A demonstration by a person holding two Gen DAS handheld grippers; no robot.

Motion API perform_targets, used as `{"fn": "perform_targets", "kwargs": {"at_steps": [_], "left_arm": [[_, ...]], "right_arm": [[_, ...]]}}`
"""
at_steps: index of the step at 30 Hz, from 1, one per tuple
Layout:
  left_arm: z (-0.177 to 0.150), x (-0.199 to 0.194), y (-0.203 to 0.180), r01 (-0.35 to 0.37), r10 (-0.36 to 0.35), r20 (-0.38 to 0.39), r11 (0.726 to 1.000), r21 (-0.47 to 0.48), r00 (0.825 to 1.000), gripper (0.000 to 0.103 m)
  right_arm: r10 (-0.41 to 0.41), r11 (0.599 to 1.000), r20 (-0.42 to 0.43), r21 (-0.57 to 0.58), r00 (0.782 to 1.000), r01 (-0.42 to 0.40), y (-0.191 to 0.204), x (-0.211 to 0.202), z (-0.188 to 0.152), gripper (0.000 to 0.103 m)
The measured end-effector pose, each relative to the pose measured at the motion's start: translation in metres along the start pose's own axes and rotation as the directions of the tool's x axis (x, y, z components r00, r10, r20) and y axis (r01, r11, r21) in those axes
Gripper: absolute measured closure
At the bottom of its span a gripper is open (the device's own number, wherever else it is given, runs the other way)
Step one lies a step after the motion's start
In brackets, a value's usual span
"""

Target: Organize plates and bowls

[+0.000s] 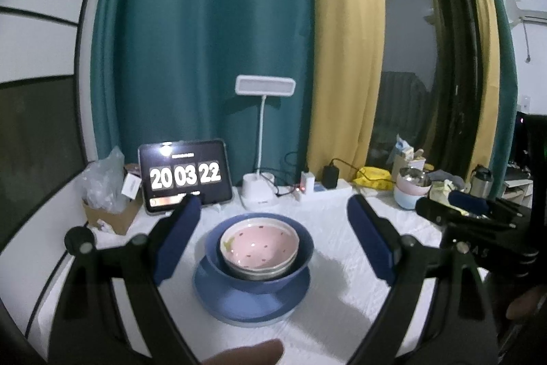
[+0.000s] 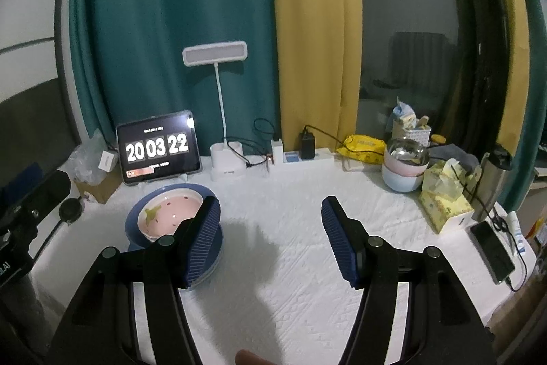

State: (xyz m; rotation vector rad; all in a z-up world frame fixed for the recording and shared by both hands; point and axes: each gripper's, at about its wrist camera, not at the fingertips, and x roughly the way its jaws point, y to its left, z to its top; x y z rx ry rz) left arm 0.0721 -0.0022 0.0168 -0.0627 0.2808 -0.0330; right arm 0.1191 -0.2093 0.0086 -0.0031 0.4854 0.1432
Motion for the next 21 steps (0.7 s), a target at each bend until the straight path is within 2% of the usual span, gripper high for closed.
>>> {"fn": "perform_targets", "kwargs": {"at_steps": [8, 21], "left_arm": [[0.006, -0.019, -0.009, 0.000, 0.000, 0.047, 1.000, 0.012, 0.999, 0.014], [0.018, -0.042, -0.016, -0.003, -0.001, 0.104, 0.999, 0.037, 0.995, 0.014]], "right_arm": [[0.025, 1.000, 0.054, -0.004, 0.998, -0.025, -0.001, -0.033, 0.007, 0.038], [0.013, 1.000, 0.139, -0.022, 0.990, -0.010, 0.001, -0.068, 0.018, 0.038]]}}
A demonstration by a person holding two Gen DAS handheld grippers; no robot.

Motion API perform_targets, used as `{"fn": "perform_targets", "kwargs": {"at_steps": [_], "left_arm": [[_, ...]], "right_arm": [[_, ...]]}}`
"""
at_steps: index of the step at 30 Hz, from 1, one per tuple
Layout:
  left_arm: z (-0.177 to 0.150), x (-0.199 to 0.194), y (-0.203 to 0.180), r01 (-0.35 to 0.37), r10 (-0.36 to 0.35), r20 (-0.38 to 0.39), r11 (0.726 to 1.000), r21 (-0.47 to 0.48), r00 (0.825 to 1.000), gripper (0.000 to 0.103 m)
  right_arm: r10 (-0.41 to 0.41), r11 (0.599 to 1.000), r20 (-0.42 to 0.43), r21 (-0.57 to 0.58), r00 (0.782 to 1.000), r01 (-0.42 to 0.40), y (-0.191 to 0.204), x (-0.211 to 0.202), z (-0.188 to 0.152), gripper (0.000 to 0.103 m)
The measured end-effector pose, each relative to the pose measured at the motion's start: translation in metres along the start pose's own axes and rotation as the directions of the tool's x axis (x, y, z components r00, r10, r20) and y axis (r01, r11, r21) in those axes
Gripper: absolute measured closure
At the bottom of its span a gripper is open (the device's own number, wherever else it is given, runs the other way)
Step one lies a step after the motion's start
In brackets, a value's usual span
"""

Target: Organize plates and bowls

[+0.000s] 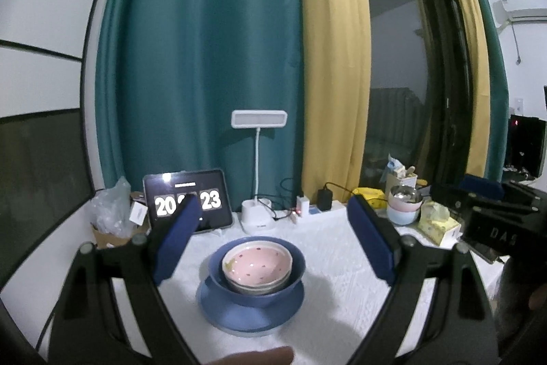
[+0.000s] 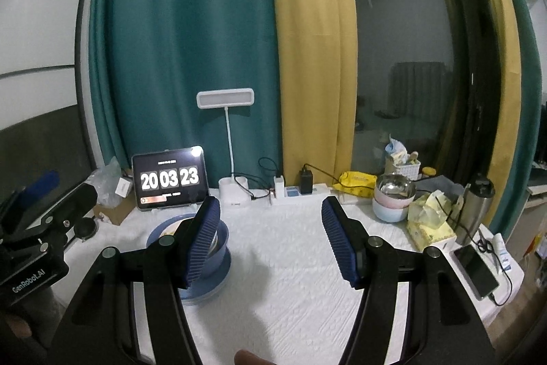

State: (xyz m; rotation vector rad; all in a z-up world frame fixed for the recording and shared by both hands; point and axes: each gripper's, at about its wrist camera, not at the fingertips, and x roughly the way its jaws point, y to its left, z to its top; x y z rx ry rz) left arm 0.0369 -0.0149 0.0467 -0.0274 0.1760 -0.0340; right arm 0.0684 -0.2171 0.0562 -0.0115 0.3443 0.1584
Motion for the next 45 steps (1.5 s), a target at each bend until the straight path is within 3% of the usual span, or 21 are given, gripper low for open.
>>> {"fn": "perform_targets", "kwargs": {"at_steps": [45], "left_arm": [[0.0028, -0.0088, -0.0003, 0.005, -0.005, 0.015, 1.000, -0.010, 1.000, 0.014]], "right_arm": [[-0.005, 1.000, 0.019, -0.002, 1.000, 0.005, -0.0016, -0.0056, 0.0037, 0.038]]}}
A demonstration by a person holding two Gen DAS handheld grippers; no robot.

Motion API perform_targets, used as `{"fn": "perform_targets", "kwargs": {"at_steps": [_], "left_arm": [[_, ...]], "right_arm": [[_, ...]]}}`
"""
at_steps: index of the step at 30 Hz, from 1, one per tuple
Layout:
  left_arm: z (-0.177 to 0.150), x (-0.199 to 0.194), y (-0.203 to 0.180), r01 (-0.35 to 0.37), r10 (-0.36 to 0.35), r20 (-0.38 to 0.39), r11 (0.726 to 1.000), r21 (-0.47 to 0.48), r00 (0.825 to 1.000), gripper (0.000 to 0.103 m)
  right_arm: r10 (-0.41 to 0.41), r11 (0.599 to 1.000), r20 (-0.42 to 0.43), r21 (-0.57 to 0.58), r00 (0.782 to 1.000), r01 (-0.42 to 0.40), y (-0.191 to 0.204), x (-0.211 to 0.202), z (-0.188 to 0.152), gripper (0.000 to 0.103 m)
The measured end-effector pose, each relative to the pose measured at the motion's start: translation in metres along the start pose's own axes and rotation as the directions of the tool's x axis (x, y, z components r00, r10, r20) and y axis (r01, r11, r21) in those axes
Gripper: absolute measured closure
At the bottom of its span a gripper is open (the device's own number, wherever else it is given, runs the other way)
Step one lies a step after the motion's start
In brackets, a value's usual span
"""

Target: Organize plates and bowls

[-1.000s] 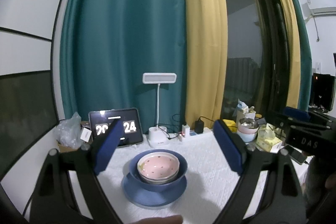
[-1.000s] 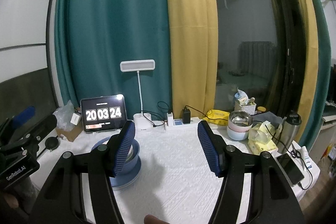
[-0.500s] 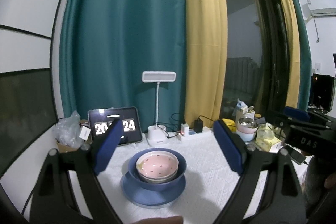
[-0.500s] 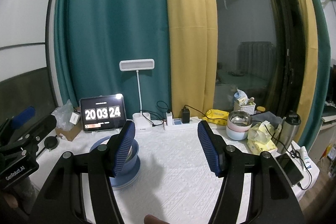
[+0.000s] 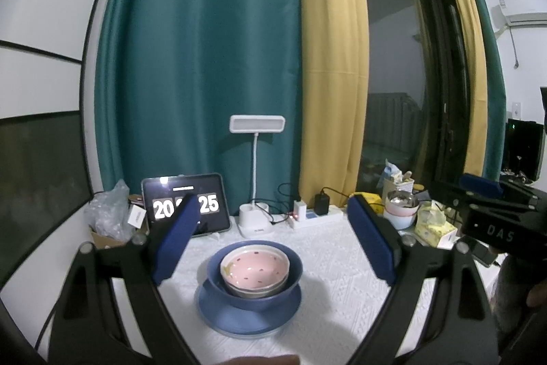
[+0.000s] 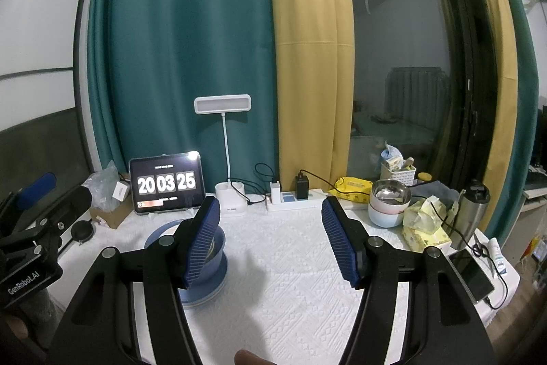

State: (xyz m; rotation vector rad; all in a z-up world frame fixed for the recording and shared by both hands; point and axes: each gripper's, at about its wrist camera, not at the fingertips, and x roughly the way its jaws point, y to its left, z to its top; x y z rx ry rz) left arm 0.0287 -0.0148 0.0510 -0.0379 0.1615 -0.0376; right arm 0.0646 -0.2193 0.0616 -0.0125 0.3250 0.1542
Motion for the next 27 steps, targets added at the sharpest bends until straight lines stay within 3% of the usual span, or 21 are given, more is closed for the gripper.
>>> {"fn": "perform_targets", "kwargs": {"at_steps": [27], "left_arm": [[-0.0004, -0.0012, -0.0017, 0.002, -0.002, -0.003, 1.000, 0.002, 1.000, 0.014]], "right_arm": [[-0.001, 1.000, -0.001, -0.001, 1.000, 0.001, 0.0011, 0.0007, 0.0004, 0.038]]}}
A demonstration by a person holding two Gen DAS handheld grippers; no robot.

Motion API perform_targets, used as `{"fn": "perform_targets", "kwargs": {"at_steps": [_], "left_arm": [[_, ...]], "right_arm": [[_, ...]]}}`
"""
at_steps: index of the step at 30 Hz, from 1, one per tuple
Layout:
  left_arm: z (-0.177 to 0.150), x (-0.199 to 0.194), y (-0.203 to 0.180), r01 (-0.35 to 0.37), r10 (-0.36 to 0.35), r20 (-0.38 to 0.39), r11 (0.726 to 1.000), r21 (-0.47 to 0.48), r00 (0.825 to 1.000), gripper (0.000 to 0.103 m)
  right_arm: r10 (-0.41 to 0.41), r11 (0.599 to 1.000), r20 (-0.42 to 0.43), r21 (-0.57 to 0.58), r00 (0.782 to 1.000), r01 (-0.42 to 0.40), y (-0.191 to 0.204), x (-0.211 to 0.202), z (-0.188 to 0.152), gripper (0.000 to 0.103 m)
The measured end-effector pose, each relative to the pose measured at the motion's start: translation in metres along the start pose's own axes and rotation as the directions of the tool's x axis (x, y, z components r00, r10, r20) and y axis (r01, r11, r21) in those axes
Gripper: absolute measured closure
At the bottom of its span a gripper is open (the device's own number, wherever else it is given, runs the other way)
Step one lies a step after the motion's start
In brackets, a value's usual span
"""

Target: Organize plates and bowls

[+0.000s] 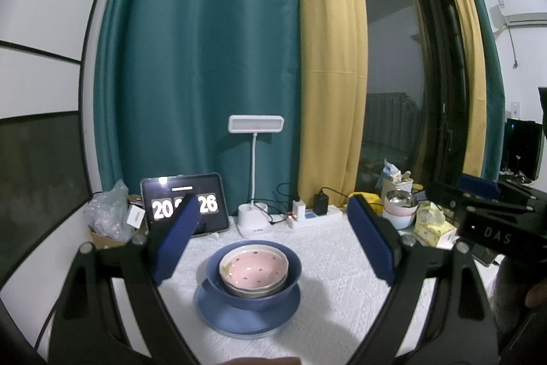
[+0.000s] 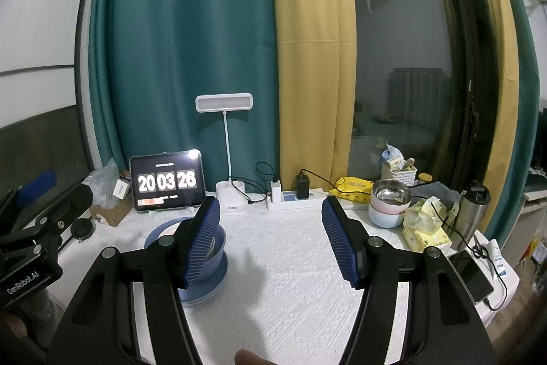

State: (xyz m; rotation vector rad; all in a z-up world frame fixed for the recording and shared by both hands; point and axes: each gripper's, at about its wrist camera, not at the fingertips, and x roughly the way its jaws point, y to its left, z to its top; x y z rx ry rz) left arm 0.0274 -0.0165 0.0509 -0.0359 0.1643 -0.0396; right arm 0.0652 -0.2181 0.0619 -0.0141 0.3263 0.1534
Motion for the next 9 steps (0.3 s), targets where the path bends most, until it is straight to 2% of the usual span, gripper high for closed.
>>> {"fn": "perform_targets", "kwargs": {"at_steps": [9], "left_arm": [[-0.0044, 0.0019, -0.0026, 0.003, -0.003, -0.013, 1.000, 0.005, 1.000, 0.014]], "right_arm": [[0.004, 1.000, -0.010, -0.004, 1.000, -0.004, -0.0006, 0.0018, -0.0034, 0.038]]}}
